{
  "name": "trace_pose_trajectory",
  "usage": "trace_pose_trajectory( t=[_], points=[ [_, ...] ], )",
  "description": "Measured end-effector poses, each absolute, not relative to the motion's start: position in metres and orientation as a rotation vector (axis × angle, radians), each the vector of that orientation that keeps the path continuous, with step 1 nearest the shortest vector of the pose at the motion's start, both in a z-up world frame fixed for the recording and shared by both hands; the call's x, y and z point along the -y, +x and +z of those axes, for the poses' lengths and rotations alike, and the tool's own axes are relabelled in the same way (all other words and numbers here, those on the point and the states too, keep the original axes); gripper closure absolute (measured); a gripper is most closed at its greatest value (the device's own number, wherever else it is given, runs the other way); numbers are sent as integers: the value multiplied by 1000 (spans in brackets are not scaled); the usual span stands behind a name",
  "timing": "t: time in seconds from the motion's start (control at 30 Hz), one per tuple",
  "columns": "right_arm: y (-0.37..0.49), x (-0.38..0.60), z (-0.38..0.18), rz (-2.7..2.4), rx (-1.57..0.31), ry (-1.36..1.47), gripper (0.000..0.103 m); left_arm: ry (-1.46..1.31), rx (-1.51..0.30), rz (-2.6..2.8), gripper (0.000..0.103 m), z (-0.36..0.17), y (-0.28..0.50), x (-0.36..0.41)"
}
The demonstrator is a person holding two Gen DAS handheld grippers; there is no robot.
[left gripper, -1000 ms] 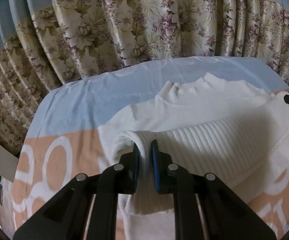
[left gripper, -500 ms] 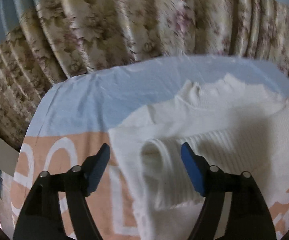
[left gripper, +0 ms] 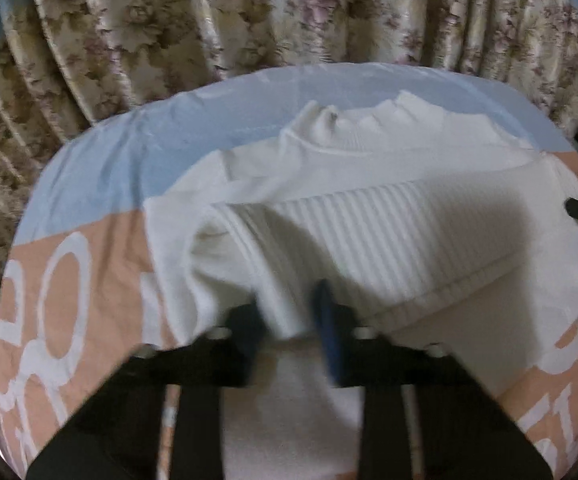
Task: Fold small clothes
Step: 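Lift the hem with both tools and fold it up toward the collar, then open both tools to release the folded hem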
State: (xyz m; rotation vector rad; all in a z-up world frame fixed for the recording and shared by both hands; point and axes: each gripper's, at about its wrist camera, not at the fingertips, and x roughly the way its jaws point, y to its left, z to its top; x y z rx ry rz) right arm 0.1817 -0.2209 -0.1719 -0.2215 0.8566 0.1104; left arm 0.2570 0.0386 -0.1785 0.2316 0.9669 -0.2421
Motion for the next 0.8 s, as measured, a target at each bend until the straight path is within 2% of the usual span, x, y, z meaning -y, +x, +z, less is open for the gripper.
trace_pose_trajectory(
  t=[0.17,0.3,0.4,0.43,0.47,0.5,0.53,0.6,0.8],
  points=[
    [190,229,-156,134,-794,-230,97,238,-943,-241,90,-165,273,-40],
    [226,246,-138,150,-782,-87,97,155,-944,-249,90,-149,307,-48],
    [268,264,-134,141,-807,74,97,53,-983,-237,83,-142,345,-57],
    [278,266,-133,132,-814,93,97,25,-990,-222,77,-141,358,-61],
    [291,268,-135,115,-838,102,95,18,-989,-200,60,-140,369,-64],
    [305,269,-141,98,-885,107,92,29,-979,-160,54,-139,377,-67],
    [313,272,-143,82,-884,129,83,44,-969,-123,49,-138,383,-69],
    [319,277,-146,80,-864,144,62,43,-969,-87,49,-135,387,-77],
    [276,281,-137,62,-813,63,60,116,-928,-76,45,-125,341,-90]
  ],
)
